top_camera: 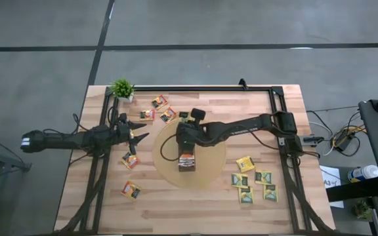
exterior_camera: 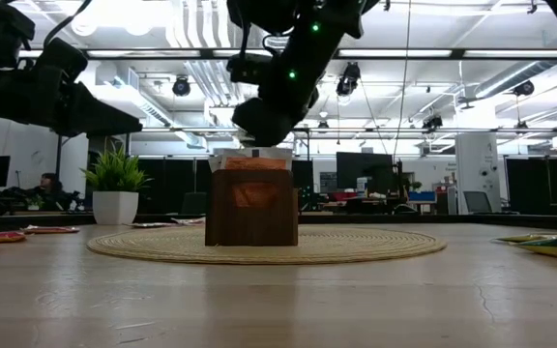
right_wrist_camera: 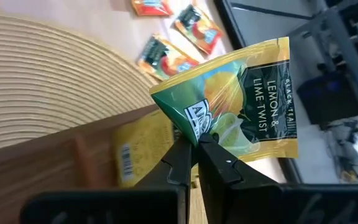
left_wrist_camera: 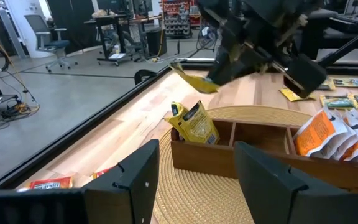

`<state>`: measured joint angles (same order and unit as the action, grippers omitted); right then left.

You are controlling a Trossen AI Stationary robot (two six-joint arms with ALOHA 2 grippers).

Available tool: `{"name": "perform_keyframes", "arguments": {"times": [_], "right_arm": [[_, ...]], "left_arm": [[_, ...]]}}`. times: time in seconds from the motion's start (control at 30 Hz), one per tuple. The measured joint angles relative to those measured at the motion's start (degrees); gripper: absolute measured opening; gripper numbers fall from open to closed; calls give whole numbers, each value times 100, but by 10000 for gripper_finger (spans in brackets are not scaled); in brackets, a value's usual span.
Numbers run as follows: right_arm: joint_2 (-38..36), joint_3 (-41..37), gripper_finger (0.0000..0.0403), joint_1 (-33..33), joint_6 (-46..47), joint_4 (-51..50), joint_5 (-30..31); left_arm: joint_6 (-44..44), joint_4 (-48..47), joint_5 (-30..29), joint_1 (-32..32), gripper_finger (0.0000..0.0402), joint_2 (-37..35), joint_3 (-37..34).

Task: Pick & Place Tea
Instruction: Put the yellow tea bag into the top section of the wooden organizer

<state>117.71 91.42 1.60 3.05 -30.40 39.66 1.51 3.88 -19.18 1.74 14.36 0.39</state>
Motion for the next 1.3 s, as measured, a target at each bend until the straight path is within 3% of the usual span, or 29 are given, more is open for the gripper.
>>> {"name": "perform_keyframes", "arguments": {"times": [0.4, 1.13, 1.3], "right_arm": [[651, -20, 13, 202, -304, 246, 266], [667, -4, 13, 104, 51, -162, 383], [663, 11, 40, 81, 145, -316, 380]], "left_arm": [[0, -1, 1, -4, 202, 6, 0], [0, -2, 0, -2, 202, 6, -1], [1, -2, 0, 2, 202, 6, 0]]}}
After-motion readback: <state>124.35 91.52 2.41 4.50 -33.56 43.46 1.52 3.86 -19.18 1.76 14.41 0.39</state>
